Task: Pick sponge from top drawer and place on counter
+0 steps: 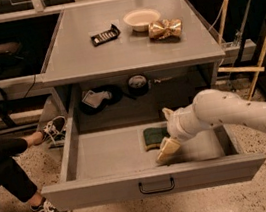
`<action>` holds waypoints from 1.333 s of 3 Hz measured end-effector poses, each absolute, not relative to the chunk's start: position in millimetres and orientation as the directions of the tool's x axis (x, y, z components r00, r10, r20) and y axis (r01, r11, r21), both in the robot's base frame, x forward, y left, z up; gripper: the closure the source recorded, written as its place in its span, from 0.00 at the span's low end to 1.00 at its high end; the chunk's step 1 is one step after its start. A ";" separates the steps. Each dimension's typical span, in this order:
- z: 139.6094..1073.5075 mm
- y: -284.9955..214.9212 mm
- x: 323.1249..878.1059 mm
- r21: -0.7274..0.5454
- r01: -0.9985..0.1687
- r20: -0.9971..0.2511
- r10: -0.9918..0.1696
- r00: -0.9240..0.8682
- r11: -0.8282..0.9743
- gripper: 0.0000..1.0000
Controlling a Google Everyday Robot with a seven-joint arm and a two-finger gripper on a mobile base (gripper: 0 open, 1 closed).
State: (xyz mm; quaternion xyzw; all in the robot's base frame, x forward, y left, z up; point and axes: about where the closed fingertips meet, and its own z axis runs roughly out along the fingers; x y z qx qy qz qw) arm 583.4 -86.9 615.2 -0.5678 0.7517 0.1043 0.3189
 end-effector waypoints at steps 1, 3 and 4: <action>628.7 -59.9 594.6 -0.282 -0.905 -0.635 -0.769 -0.072 0.318 0.00; 614.3 -67.7 601.4 -0.249 -0.912 -0.591 -0.797 -0.123 0.325 0.00; 610.3 -69.5 602.2 -0.239 -0.912 -0.587 -0.798 -0.138 0.333 0.00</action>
Offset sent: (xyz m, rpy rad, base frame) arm 0.0075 0.0205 0.0095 0.0257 -0.0738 0.0215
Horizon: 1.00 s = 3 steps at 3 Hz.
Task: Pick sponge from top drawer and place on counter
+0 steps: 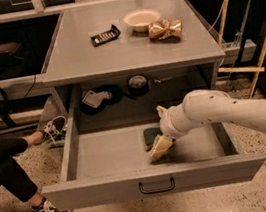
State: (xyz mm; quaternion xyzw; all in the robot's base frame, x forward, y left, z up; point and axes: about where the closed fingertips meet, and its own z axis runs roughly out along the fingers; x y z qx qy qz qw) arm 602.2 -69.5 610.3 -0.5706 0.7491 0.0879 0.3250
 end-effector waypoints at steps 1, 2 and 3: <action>610.3 -69.3 602.1 -0.239 -0.912 -0.587 -0.798 -0.137 0.333 0.19; 610.2 -69.3 602.1 -0.239 -0.912 -0.587 -0.798 -0.137 0.333 0.42; 610.2 -69.3 602.1 -0.239 -0.912 -0.587 -0.798 -0.137 0.333 0.65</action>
Offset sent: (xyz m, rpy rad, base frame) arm -0.0001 0.0002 0.0000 0.0001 -0.0002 0.0007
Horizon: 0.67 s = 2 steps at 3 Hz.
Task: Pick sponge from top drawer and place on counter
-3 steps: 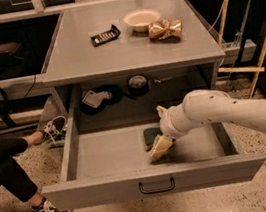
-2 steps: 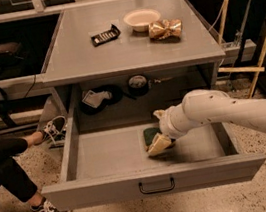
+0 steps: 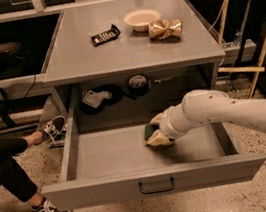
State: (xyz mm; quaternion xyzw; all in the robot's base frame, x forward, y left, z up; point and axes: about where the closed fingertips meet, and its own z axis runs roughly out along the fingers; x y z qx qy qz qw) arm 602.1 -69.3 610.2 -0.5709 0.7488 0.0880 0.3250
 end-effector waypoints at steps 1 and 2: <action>610.2 -69.2 602.1 -0.239 -0.912 -0.587 -0.798 -0.137 0.333 0.88; 611.9 -65.4 592.1 -0.271 -0.891 -0.622 -0.773 -0.126 0.364 1.00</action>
Offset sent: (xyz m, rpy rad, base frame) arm -0.0498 0.0114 0.0141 0.1730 -0.2417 -0.1212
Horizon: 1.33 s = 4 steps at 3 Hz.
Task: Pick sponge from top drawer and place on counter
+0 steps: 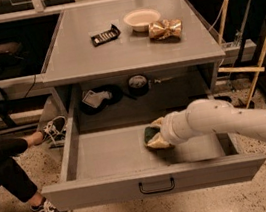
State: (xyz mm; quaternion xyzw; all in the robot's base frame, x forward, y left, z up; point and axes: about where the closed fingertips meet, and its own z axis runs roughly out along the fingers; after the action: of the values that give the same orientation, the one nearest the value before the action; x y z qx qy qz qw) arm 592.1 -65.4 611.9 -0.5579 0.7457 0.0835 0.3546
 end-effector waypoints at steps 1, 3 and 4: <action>646.2 -75.8 549.0 -0.343 -0.818 -0.666 -0.734 -0.134 0.461 1.00; 749.2 -119.2 491.8 -0.512 -0.589 -0.703 -0.699 -0.132 0.626 1.00; 749.2 -119.2 491.8 -0.512 -0.589 -0.703 -0.699 -0.132 0.626 1.00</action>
Offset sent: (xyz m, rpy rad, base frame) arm -0.1847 -0.0968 0.2568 0.0566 -0.5828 -0.5505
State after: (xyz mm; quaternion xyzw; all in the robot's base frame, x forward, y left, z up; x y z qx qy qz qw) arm 491.8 -119.2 749.2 -0.4291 0.7502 -0.0552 0.5001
